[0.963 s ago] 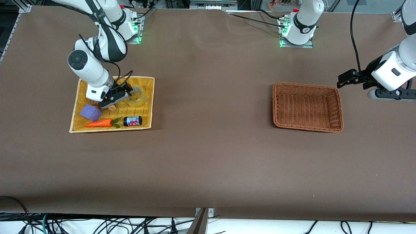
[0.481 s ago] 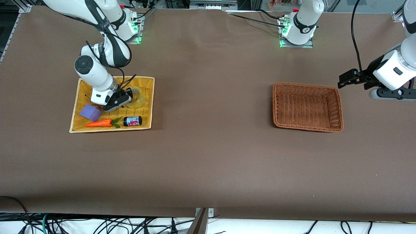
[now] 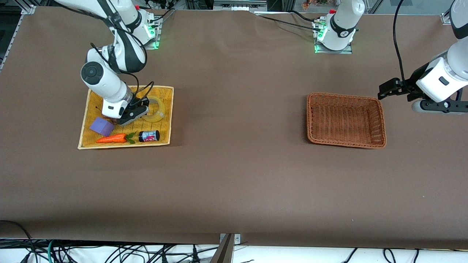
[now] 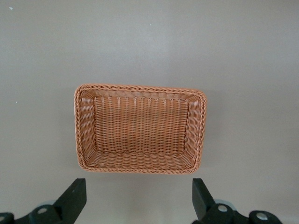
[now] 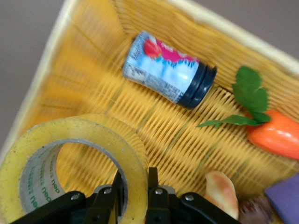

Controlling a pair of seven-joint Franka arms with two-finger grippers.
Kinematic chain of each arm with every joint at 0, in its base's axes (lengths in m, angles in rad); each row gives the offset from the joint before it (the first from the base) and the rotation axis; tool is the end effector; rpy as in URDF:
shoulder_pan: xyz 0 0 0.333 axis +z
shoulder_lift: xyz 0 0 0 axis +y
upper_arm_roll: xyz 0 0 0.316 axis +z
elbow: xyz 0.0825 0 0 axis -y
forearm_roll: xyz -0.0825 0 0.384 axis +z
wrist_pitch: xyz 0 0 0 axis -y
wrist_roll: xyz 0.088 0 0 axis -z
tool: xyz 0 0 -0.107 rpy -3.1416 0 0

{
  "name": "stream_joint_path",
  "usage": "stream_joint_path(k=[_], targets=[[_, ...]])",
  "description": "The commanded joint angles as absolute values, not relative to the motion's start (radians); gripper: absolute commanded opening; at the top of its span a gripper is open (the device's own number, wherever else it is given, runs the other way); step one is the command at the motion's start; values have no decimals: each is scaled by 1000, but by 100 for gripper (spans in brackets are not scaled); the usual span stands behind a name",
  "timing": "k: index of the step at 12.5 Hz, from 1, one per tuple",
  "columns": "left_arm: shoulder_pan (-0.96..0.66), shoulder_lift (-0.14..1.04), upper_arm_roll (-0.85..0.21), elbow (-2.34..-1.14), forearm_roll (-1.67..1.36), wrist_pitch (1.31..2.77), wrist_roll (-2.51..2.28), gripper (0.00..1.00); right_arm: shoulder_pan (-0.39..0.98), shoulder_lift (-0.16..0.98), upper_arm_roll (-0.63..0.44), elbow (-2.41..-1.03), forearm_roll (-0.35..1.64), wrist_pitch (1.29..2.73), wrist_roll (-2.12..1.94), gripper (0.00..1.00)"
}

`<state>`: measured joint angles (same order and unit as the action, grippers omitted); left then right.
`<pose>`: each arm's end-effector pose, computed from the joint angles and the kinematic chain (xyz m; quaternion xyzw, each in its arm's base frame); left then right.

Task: Transfer tape with both arms
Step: 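Lower and close the right gripper on the tape roll rim, then carry the tape toward the middle while the left gripper approaches it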

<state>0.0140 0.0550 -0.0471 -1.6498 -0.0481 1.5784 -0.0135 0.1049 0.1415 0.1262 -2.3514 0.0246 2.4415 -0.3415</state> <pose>0.5647 -0.0232 0.5574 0.9977 -0.0081 -0.0637 0.0238 0.4928 0.1166 0.2672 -0.9616 -0.2727 0.0243 0.0179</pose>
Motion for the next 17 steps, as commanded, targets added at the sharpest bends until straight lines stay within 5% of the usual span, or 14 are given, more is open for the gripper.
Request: stream_joint_path(k=[1, 5, 12, 15, 16, 17], targets=[[11, 81, -48, -1624, -69, 1572, 3, 100, 100, 107, 185, -2136, 32, 2106, -228, 0], [11, 119, -48, -1626, -57, 1583, -5, 100, 197, 231, 279, -1918, 38, 1996, 142, 0], [9, 276, -46, -1629, -57, 1670, -8, 100, 535, 688, 278, -1600, 26, 2400, 771, 0], [3, 333, -51, -1631, -58, 1713, -11, 100, 590, 755, 276, -1559, 25, 2445, 802, 1], [2, 345, -54, -1637, -58, 1730, -12, 100, 603, 761, 276, -1559, 23, 2445, 802, 33], [0, 356, -64, -1643, -58, 1746, -20, 100, 606, 761, 275, -1559, 23, 2445, 802, 87]])
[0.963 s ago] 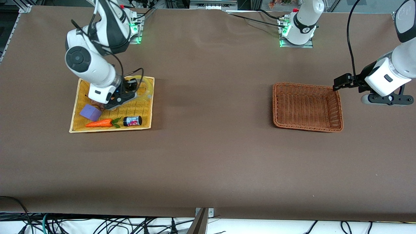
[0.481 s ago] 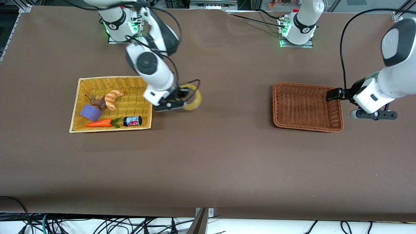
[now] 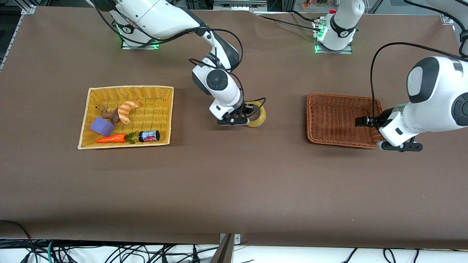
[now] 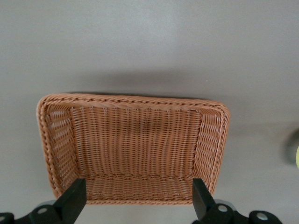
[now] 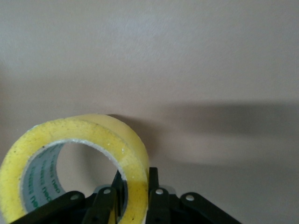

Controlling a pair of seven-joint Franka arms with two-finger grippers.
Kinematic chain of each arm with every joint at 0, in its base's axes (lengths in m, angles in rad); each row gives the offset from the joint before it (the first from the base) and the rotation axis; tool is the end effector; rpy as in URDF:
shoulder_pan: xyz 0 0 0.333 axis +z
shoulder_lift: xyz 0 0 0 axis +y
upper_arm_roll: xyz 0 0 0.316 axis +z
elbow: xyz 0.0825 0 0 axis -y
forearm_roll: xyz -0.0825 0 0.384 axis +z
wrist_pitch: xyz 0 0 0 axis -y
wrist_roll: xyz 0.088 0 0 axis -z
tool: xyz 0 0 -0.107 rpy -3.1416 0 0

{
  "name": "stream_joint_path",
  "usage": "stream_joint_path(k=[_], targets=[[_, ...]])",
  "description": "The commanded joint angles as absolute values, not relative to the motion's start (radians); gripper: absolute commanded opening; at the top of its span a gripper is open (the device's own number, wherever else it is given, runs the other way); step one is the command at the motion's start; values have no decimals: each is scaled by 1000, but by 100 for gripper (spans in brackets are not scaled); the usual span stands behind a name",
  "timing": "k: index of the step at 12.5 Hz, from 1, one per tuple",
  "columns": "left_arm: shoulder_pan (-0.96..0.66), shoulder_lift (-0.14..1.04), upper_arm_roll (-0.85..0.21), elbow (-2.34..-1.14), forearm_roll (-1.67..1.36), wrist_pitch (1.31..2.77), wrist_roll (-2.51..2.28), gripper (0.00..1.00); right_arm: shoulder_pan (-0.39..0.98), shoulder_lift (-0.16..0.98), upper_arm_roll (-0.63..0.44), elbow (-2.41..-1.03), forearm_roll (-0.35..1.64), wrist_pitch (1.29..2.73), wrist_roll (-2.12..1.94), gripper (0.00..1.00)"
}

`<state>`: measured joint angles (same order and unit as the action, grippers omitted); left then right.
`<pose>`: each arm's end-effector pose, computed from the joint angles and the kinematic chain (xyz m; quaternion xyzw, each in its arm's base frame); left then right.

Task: Transfer tape with both arms
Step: 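Carry the tape toward the middle while the left gripper approaches it, then grasp the tape with the left gripper while the right gripper releases it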

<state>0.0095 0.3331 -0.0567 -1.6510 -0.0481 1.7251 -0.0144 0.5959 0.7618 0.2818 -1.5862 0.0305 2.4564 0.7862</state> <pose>0.6230 -0.0307 0.4005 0.9911 -0.0092 -0.1298 0.0285 0.4774 0.5274 0.2139 -0.9923 0.0093 0.0320 0.1195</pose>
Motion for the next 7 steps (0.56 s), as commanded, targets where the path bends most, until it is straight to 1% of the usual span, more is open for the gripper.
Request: stream_joint_path(k=[1, 2, 3, 4, 5, 7], targets=[[-2, 368, -72, -1646, -58, 1752, -41, 100, 604, 753, 275, -1557, 25, 2444, 799, 100], [0, 379, -96, -1647, -58, 1762, -78, 100, 597, 743, 275, -1555, 31, 2441, 799, 100], [0, 380, -133, -1666, -58, 1788, -121, 100, 595, 701, 262, -1560, 28, 2431, 793, 100], [5, 379, -185, -1690, -58, 1830, -183, 100, 594, 655, 209, -1559, 22, 2366, 776, 100], [12, 380, -254, -1716, -57, 1873, -271, 100, 595, 597, 174, -1559, 21, 2276, 737, 100], [12, 380, -358, -1788, -55, 1984, -421, 100, 595, 496, 80, -1559, 21, 2089, 581, 100]])
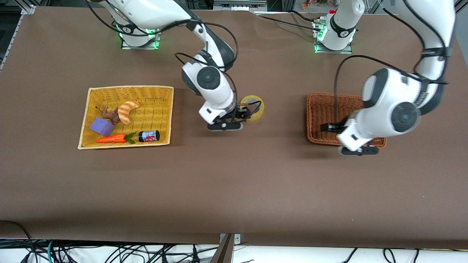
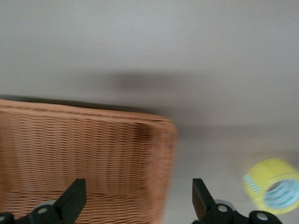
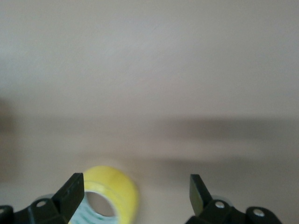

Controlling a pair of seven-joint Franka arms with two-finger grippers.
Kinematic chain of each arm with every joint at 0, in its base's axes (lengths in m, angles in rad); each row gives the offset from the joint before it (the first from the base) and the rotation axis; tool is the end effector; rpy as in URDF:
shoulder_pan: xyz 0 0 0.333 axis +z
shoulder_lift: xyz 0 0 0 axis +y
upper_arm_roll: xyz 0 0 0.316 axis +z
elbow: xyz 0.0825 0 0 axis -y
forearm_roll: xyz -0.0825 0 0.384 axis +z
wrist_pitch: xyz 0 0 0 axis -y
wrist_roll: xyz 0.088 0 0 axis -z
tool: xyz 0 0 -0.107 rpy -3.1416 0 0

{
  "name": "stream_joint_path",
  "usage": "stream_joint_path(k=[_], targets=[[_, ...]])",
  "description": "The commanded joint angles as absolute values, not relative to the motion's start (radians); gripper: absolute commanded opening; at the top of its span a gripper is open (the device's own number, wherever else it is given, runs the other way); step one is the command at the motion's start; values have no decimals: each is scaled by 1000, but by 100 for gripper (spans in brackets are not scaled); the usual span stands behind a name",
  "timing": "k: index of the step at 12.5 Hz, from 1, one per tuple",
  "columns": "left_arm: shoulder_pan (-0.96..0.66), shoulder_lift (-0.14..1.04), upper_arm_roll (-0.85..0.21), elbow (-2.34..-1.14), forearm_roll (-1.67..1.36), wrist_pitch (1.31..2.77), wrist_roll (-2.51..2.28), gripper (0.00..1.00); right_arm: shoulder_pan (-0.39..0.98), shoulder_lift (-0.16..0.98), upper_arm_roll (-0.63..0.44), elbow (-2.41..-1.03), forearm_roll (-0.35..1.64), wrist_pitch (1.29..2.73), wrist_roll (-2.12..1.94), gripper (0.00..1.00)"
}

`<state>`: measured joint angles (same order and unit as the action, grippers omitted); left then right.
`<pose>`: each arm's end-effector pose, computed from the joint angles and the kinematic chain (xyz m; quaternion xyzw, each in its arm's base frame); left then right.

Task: Transfer tape with both arms
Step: 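Grasp the tape with the left gripper while the right gripper releases it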

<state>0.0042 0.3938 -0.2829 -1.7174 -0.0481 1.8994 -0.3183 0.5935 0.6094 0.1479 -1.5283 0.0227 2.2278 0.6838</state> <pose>0.6112 -0.1628 0.3525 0.9916 0.0345 -0.1163 0.0440 0.5377 0.4700 0.3134 -0.9975 -0.0071 -0.0031 0.0698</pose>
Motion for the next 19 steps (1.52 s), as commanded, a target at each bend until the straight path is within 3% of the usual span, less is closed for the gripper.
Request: stream_joint_path(k=[1, 5, 6, 10, 12, 13, 14, 16, 19], targets=[[12, 379, -397, -1831, -57, 2035, -457, 100, 594, 456, 25, -1560, 21, 1992, 492, 100], [12, 371, -550, -2011, -34, 2242, -644, 100, 594, 347, -226, -1557, 40, 1778, 142, 100], [9, 371, -578, -2046, -8, 2290, -691, 100, 563, 315, -232, -1557, 41, 1772, 44, 100], [-8, 406, -649, -2100, 49, 2390, -860, 100, 298, 198, -160, -1565, 38, 1773, -20, 100], [-47, 445, -652, -2099, 108, 2437, -946, 100, 142, 143, -56, -1572, 31, 1761, -60, 100], [-58, 466, -653, -2097, 174, 2450, -995, 100, 77, 80, -4, -1597, 29, 1682, -48, 100], [-64, 485, -653, -2097, 234, 2460, -1037, 100, 43, 21, 17, -1658, 31, 1645, -23, 100], [-84, 520, -653, -2095, 313, 2483, -1097, 100, 32, -87, 15, -1826, 31, 1733, -2, 100], [-106, 552, -653, -2092, 394, 2496, -1169, 100, 32, -49, 11, -1764, 26, 1717, -11, 100]])
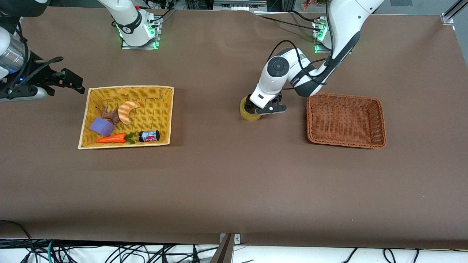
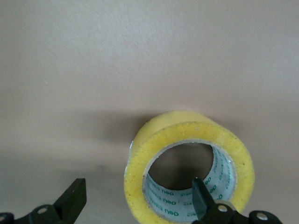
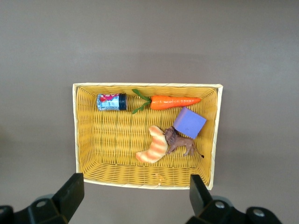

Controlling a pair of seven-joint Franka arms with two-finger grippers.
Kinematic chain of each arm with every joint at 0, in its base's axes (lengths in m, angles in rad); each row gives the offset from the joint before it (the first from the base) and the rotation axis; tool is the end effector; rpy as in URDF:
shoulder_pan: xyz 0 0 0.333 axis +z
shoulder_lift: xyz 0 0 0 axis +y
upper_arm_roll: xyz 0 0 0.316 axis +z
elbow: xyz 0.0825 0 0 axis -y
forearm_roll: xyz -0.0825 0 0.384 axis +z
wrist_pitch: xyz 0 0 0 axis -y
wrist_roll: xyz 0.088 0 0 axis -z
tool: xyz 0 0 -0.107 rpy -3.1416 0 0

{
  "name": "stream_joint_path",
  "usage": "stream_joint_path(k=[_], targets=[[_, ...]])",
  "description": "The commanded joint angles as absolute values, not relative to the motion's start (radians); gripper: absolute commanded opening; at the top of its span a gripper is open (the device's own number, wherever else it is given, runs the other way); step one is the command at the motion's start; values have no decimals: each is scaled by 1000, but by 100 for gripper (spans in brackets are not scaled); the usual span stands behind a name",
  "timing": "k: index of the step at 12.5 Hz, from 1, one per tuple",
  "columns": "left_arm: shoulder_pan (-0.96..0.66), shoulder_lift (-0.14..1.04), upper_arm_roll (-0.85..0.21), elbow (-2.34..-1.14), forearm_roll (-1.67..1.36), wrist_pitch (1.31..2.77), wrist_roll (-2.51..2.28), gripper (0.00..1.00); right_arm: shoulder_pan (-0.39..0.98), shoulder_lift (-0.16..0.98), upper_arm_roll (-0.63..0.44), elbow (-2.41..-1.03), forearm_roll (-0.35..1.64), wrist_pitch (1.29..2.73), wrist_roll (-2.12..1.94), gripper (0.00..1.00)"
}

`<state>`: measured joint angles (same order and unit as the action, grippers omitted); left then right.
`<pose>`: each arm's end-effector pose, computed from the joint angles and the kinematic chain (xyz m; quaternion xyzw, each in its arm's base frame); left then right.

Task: Transfer tape with both arms
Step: 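Carry the tape with the left gripper over the wicker basket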

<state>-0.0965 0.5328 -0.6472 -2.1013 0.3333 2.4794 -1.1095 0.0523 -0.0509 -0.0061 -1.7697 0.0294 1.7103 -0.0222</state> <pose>0.4238 -0.3913 0.2080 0.9952 0.0801 -0.0494 0.0280 0.5447 0.0279 0.5701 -0.9994 -0.0321 0.0044 0.0146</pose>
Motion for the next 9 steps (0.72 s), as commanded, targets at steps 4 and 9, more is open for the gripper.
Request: stream_joint_path(k=[4, 9], targets=[[-110, 609, -649, -2086, 530, 2511, -1224, 99, 17, 3, -2, -1651, 28, 1601, -6, 100], [-110, 612, -646, -2082, 557, 2510, -1276, 0, 18, 0, -2, -1649, 28, 1589, -8, 100]])
